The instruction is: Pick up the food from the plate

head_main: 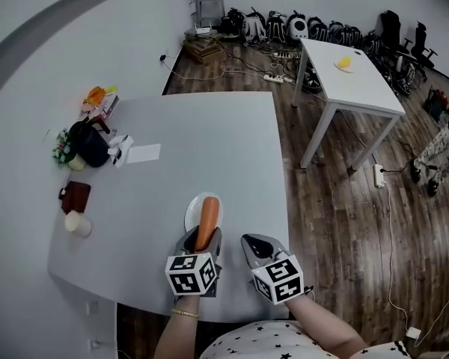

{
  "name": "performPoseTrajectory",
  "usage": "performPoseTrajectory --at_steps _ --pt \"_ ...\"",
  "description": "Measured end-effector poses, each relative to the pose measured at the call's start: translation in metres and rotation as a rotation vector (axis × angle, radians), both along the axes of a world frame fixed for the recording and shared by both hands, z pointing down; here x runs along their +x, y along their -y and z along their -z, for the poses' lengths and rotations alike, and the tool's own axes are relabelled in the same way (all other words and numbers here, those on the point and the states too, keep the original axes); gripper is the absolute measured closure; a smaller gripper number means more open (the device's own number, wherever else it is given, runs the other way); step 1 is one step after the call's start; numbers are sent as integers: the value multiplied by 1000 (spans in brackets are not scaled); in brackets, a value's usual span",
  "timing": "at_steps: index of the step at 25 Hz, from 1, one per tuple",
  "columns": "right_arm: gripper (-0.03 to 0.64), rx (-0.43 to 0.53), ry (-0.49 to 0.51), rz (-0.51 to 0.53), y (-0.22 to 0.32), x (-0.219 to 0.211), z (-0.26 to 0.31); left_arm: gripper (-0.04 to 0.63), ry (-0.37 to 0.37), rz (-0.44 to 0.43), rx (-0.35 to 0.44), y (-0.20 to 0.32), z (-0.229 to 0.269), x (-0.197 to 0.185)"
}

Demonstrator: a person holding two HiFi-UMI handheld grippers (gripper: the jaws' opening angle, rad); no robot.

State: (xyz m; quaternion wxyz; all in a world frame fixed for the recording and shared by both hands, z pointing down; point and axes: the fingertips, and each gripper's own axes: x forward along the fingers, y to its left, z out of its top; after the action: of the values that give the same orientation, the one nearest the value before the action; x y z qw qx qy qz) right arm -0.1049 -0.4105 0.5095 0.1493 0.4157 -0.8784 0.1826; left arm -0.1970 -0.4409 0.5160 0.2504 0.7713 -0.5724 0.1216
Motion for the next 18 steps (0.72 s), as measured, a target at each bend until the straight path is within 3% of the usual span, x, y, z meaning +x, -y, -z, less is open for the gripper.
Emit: performPoseTrajectory --at_steps 5,10,18 --pt "617 18 19 10 -21 3 8 393 -125 81 125 -61 50 0" --pt "617 52 78 9 -32 -3 25 393 -126 103 186 -92 68 -8" --pt "618 103 90 11 -35 -8 50 393 -133 105 227 -92 81 -8"
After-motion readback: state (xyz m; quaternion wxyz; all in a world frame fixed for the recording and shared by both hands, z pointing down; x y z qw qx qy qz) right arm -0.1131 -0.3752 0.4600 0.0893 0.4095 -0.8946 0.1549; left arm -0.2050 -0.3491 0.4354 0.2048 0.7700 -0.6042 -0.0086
